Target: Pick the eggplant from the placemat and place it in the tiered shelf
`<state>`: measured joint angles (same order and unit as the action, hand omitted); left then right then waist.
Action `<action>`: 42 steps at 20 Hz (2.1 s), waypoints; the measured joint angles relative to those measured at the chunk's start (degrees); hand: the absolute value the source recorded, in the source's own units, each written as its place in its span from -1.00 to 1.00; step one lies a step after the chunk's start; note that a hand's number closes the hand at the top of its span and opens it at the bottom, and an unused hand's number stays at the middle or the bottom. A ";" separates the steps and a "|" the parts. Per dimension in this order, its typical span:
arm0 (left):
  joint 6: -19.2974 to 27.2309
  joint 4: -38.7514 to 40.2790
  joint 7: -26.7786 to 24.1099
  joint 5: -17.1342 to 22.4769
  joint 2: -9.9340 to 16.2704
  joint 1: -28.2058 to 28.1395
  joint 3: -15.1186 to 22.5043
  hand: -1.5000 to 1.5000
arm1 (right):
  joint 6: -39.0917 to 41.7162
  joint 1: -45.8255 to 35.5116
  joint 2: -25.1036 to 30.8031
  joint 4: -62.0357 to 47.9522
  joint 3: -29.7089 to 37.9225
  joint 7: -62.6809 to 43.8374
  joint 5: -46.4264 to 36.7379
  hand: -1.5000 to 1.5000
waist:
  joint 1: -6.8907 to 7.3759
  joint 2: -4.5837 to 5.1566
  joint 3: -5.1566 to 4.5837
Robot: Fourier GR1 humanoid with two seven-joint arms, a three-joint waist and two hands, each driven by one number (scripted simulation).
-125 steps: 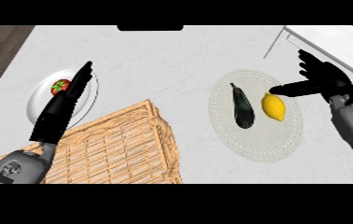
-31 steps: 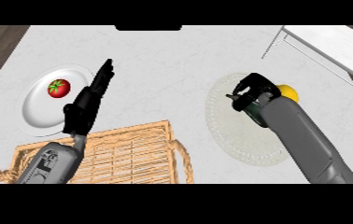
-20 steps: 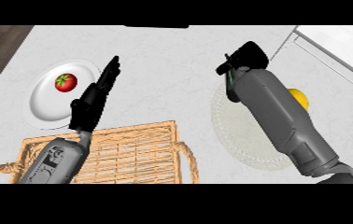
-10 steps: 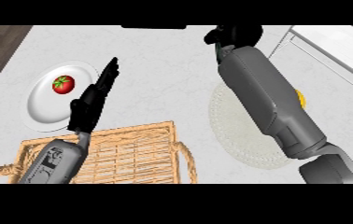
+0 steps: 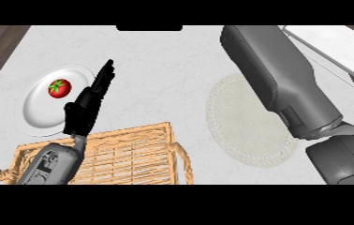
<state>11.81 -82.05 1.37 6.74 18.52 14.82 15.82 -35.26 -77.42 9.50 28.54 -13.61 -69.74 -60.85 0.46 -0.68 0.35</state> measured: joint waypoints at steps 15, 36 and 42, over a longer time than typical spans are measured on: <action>0.60 -0.71 -0.51 -1.11 -0.16 -1.15 -0.65 0.00 | 5.08 -11.52 8.67 -6.66 4.98 -3.27 -14.46 1.00 | -0.89 -0.11 0.16; -1.03 -0.86 -0.59 -0.84 -0.60 -1.14 -1.77 0.00 | 8.75 -8.41 19.96 -6.06 9.20 2.30 -23.35 1.00 | -0.70 0.19 0.19; -1.50 -0.45 -0.41 -1.52 -0.90 -0.31 -1.46 0.00 | 8.69 -5.26 22.26 -7.78 9.70 5.22 -25.59 1.00 | 0.00 0.53 0.22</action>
<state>10.31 -82.50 0.97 5.21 17.62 14.51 14.35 -26.56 -82.68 31.76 20.76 -3.91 -64.53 -86.44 0.46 -0.15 0.57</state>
